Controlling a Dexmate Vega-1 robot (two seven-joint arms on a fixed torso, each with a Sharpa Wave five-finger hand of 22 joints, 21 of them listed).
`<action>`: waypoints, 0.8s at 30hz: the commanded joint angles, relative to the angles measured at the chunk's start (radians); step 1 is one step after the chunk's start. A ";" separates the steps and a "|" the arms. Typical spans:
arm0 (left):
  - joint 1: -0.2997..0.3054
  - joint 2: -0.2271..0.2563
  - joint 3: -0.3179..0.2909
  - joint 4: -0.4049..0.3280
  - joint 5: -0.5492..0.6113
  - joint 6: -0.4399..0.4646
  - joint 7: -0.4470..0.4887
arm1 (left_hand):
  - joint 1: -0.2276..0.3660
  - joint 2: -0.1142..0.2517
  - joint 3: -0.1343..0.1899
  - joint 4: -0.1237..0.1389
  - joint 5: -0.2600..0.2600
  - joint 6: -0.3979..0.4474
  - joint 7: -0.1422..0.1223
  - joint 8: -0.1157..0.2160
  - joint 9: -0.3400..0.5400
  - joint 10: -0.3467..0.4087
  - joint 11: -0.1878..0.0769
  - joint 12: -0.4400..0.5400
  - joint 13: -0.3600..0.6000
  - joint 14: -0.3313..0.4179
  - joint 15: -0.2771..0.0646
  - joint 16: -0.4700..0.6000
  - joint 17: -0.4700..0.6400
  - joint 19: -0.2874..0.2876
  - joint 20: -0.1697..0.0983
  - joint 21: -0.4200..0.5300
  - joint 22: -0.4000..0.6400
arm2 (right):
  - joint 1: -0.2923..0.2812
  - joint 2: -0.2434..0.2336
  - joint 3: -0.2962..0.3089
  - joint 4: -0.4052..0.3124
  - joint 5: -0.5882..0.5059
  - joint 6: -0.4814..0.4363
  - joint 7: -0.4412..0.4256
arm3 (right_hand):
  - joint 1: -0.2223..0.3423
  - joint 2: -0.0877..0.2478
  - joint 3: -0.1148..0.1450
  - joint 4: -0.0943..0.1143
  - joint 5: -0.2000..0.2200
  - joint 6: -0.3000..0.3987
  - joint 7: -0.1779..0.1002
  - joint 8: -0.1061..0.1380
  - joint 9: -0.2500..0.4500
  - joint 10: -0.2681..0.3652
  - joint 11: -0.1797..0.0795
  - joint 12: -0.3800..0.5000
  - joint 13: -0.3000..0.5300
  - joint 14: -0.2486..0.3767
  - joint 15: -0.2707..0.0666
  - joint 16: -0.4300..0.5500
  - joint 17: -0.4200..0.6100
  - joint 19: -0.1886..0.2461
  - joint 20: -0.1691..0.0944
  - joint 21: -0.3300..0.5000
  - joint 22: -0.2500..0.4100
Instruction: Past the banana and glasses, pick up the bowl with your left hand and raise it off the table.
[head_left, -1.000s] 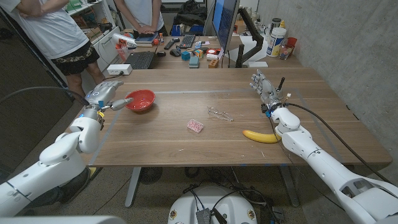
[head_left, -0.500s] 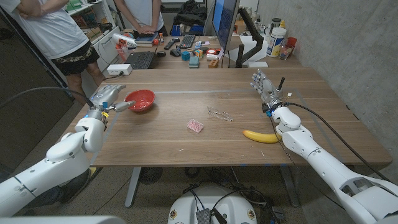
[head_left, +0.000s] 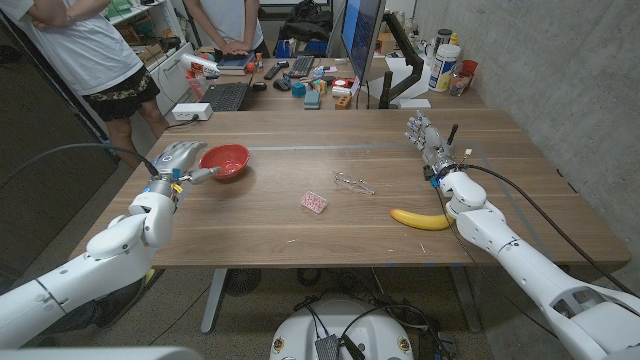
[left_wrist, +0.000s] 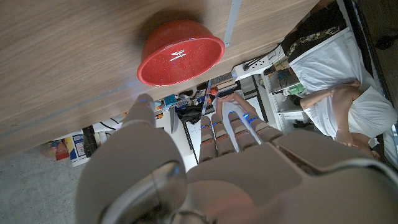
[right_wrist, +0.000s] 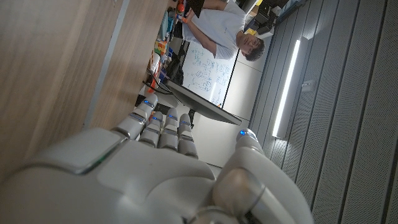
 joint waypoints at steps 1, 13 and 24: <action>-0.056 0.032 0.085 0.015 -0.014 0.026 0.001 | 0.003 -0.011 -0.003 0.001 0.007 0.007 -0.002 0.006 0.005 0.008 -0.005 0.004 0.006 0.010 -0.021 0.010 0.002 -0.006 -0.005 -0.002 0.002 | -0.014 -0.006 0.006 -0.016 0.001 -0.003 -0.009 | -0.006 0.003 -0.002 -0.001 0.007 0.004 -0.007 0.004 0.004 0.007 -0.003 -0.001 0.006 0.009 -0.004 0.004 0.003 0.009 -0.002 0.006 0.003; -0.133 0.053 0.154 0.035 -0.031 0.023 -0.041 | 0.003 -0.013 -0.006 0.001 0.009 0.010 -0.004 0.006 0.005 0.015 -0.008 0.006 0.007 0.018 -0.022 0.012 0.003 -0.004 -0.009 -0.001 0.002 | -0.015 0.000 0.005 -0.009 0.001 0.003 -0.011 | -0.006 0.004 -0.002 -0.001 0.007 0.004 -0.007 0.004 0.004 0.007 -0.002 -0.001 0.006 0.010 -0.004 0.004 0.003 0.009 -0.002 0.005 0.003; -0.191 0.052 0.206 0.065 -0.046 0.021 -0.071 | 0.003 -0.015 -0.009 0.002 0.011 0.020 -0.006 0.009 0.006 0.023 -0.012 0.008 0.008 0.027 -0.025 0.014 0.004 -0.001 -0.011 0.000 0.002 | -0.016 0.005 0.004 -0.007 -0.001 0.003 -0.017 | -0.006 0.004 -0.003 -0.001 0.007 0.005 -0.008 0.004 0.004 0.006 -0.004 -0.002 0.006 0.010 -0.005 0.004 0.003 0.008 -0.002 0.005 0.003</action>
